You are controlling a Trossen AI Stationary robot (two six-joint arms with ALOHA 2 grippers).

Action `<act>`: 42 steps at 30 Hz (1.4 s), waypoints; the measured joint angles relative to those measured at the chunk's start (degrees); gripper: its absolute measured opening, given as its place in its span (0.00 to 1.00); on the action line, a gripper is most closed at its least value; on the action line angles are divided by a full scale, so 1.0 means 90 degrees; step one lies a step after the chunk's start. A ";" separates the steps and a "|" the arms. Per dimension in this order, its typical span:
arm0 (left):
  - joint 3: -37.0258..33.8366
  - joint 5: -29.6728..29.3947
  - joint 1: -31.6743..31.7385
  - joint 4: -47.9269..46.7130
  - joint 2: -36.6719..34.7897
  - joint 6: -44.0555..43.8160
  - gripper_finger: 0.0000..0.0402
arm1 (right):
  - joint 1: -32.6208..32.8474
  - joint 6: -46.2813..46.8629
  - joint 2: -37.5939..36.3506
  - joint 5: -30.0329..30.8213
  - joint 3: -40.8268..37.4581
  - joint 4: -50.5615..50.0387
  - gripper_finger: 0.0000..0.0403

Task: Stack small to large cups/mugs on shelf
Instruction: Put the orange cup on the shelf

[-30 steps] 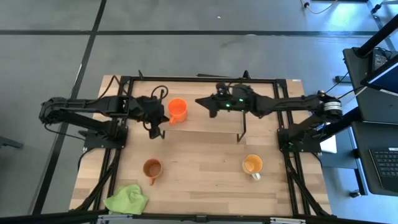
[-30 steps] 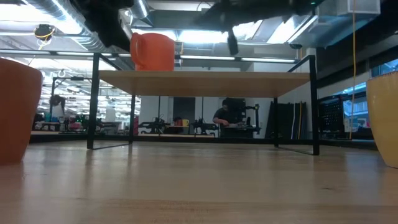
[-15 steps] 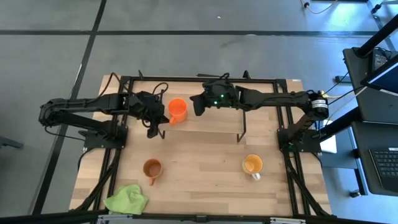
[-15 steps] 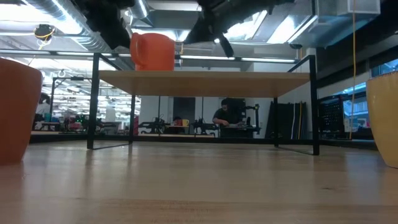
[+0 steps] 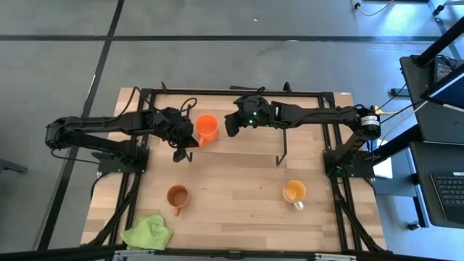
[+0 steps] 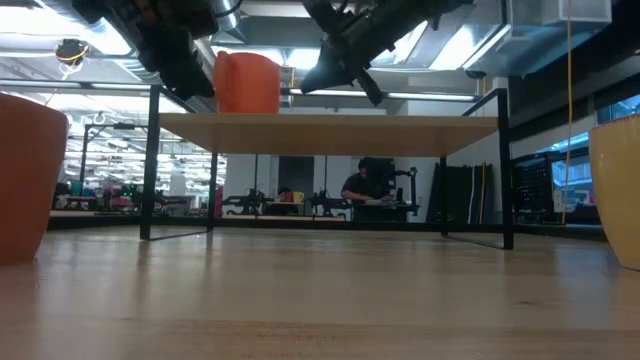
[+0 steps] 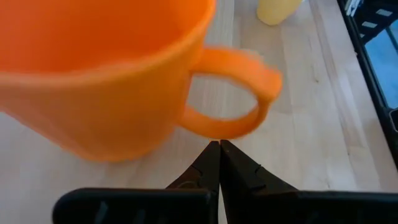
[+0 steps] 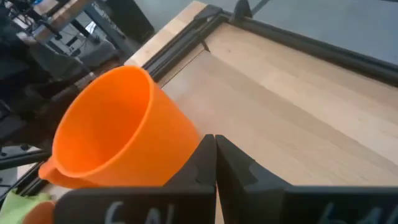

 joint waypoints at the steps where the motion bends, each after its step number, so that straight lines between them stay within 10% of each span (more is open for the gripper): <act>1: -0.0020 0.0041 -0.0001 0.0026 0.0002 -0.0015 0.00 | 0.0000 0.0009 0.0000 -0.0023 0.0000 0.0008 0.00; 42: -0.0024 0.0228 -0.0005 0.0340 0.0000 -0.0132 0.00 | 0.0053 0.0534 0.0453 -0.1442 -0.0005 0.0895 0.00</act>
